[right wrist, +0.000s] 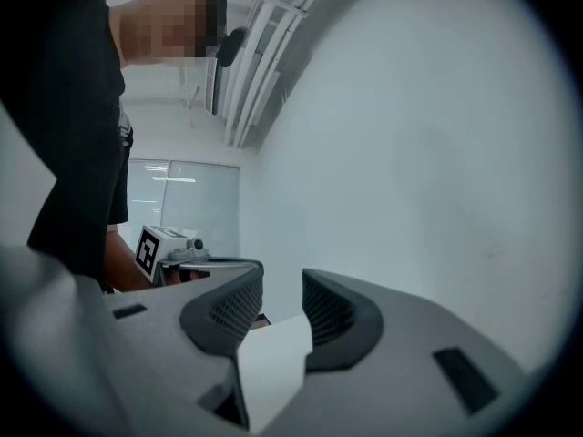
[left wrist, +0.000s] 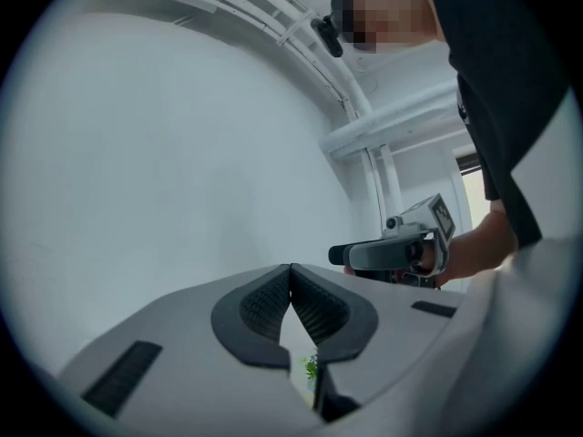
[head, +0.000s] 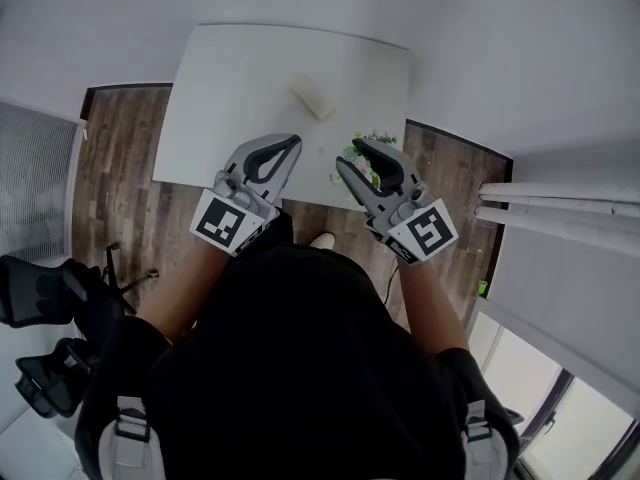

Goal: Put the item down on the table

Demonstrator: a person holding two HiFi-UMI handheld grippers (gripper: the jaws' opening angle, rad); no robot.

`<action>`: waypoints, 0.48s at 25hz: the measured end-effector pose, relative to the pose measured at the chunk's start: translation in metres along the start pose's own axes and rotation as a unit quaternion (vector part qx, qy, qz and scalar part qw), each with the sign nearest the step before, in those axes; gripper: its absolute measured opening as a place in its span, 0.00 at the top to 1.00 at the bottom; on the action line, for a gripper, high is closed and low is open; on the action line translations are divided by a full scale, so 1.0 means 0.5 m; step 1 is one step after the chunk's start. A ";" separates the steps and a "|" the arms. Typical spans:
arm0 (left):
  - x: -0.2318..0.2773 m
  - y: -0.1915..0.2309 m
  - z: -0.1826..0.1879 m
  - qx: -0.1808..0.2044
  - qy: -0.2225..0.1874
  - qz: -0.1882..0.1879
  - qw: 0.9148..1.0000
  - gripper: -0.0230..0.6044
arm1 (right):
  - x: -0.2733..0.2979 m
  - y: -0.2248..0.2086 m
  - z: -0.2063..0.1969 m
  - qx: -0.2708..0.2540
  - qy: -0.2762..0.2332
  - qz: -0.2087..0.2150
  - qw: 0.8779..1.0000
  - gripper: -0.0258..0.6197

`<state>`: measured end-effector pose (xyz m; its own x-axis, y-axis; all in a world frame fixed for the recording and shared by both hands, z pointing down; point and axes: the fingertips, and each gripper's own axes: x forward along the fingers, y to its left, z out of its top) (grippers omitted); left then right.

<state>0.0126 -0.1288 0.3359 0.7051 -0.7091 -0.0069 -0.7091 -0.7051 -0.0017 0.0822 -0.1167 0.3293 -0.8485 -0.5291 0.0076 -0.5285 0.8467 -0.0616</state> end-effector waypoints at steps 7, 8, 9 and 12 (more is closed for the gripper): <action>-0.023 -0.054 0.008 0.008 -0.008 0.001 1.000 0.97 | -0.029 0.024 0.008 -0.028 -0.014 -0.022 0.999 0.84; -0.026 -0.061 0.008 0.009 -0.008 0.001 1.000 0.97 | -0.033 0.028 0.011 -0.029 -0.016 -0.025 0.999 0.84; -0.029 -0.067 0.009 0.011 -0.009 0.001 1.000 0.97 | -0.037 0.032 0.013 -0.030 -0.019 -0.028 0.999 0.86; -0.031 -0.084 0.019 0.016 -0.018 -0.005 1.000 0.97 | -0.049 0.041 0.013 -0.034 -0.025 -0.033 0.999 0.96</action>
<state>0.0317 -0.0882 0.3265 0.7113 -0.7015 -0.0436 -0.7028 -0.7106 -0.0334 0.0923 -0.0869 0.3212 -0.8102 -0.5848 -0.0406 -0.5854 0.8107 0.0055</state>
